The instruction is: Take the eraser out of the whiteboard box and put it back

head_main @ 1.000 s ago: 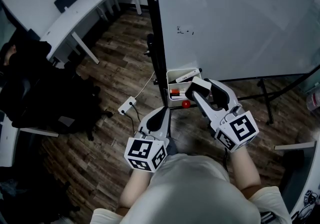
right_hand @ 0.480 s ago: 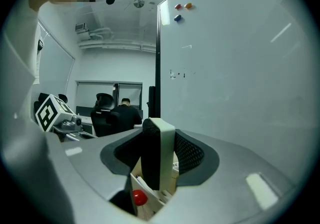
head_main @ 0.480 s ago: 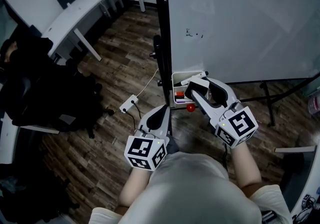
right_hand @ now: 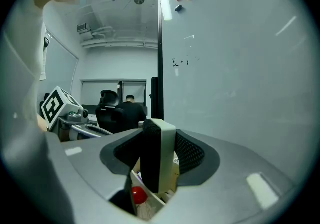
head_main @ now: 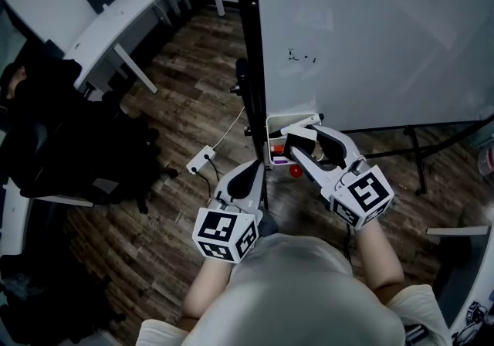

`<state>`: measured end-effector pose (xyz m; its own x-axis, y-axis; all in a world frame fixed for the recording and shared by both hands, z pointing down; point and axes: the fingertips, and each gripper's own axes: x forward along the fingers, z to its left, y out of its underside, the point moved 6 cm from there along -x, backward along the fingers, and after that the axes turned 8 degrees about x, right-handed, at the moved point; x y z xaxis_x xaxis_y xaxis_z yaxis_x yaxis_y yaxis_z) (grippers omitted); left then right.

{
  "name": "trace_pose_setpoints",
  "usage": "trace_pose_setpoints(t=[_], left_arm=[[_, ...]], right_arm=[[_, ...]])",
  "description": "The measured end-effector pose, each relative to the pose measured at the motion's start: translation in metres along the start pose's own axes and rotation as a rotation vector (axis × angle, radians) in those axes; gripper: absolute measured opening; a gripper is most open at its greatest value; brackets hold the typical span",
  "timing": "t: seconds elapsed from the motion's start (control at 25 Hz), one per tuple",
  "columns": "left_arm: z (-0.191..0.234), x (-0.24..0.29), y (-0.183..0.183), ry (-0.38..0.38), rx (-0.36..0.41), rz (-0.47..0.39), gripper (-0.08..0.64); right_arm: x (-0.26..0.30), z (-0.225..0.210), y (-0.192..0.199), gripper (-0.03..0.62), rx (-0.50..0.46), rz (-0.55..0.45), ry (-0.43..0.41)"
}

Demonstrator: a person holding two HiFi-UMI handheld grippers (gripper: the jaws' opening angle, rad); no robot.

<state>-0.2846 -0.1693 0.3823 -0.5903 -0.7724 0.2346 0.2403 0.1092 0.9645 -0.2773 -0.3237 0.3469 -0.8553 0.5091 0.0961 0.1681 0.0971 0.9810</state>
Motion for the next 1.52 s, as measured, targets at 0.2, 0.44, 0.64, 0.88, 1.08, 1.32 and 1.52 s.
trace_pose_setpoints(t=[0.2,0.44,0.64,0.88,1.08,1.32,1.52], left_arm=[[0.000,0.002,0.001,0.000,-0.001,0.006,0.004],[-0.002,0.004,0.002,0.003,-0.003,0.008,0.005],[-0.004,0.004,0.003,0.006,-0.002,0.011,0.005],[-0.006,0.003,0.004,0.007,-0.004,0.007,0.005],[-0.008,0.001,0.004,0.009,-0.005,0.003,0.004],[-0.012,-0.001,0.004,0.013,-0.006,-0.003,0.004],[-0.017,-0.006,0.004,0.020,-0.009,-0.010,0.005]], right_arm=[[0.001,-0.002,0.003,0.204,0.036,-0.006,0.000],[0.002,0.001,0.007,0.215,0.009,0.024,-0.003],[0.002,0.005,0.008,0.239,-0.003,0.038,0.000],[-0.001,0.005,0.008,0.248,0.016,0.031,0.009],[-0.005,0.003,0.005,0.249,0.016,0.014,0.030],[-0.011,0.003,0.000,0.249,0.009,0.000,0.050],[-0.020,0.007,-0.003,0.249,-0.002,-0.005,0.069]])
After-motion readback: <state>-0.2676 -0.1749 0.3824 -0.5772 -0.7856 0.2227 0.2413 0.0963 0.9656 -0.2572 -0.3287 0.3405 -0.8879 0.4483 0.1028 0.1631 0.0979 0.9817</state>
